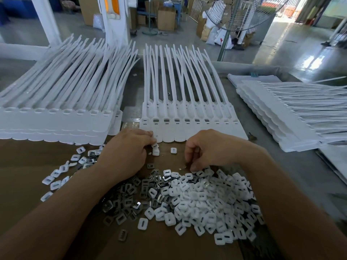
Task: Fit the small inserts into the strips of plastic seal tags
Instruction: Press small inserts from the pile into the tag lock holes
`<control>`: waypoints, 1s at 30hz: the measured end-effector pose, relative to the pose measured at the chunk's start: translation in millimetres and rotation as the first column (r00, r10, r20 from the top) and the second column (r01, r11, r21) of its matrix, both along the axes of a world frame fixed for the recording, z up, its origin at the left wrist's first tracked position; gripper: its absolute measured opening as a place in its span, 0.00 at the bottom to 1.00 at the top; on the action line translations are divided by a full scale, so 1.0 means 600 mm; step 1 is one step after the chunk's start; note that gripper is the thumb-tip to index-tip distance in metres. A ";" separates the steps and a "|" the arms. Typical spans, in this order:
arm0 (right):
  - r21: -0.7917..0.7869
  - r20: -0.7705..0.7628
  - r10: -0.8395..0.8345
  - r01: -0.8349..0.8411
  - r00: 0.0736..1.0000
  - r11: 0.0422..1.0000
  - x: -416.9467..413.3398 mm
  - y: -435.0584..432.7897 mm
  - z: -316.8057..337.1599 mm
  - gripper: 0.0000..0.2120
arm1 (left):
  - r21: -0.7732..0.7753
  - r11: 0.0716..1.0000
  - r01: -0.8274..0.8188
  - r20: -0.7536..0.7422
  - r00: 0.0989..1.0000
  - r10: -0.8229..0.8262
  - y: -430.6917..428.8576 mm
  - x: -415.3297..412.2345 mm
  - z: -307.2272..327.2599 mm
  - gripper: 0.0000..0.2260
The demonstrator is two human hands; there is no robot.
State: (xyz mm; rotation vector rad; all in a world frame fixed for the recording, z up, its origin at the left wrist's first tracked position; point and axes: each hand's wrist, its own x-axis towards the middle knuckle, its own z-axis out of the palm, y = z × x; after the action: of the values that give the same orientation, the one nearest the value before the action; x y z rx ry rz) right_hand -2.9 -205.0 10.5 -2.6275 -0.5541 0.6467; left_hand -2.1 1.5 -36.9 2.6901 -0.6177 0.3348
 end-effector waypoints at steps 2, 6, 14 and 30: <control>-0.013 -0.022 0.008 -0.008 1.000 1.000 0.001 -0.003 0.003 0.12 | 0.002 1.000 -0.001 0.002 1.000 0.001 0.001 -0.001 0.001 0.20; 0.029 -0.024 -0.002 0.003 1.000 1.000 0.002 -0.002 0.005 0.10 | 0.008 1.000 0.001 0.004 1.000 -0.001 -0.002 0.002 0.001 0.20; -0.009 0.060 0.042 -0.042 0.997 0.999 -0.006 0.016 0.000 0.10 | 0.009 1.000 -0.012 -0.016 1.000 0.012 0.002 -0.001 -0.002 0.21; -0.051 0.023 0.096 -0.094 0.995 0.994 -0.014 0.014 0.005 0.09 | -0.002 1.000 -0.002 0.007 1.000 0.002 0.001 -0.002 -0.002 0.19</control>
State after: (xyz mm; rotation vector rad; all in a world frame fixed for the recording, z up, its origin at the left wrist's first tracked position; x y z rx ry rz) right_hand -11.0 -196.5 13.3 -2.6729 -0.6826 0.6647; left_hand -3.4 2.0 -38.0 2.6888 -0.6167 0.3457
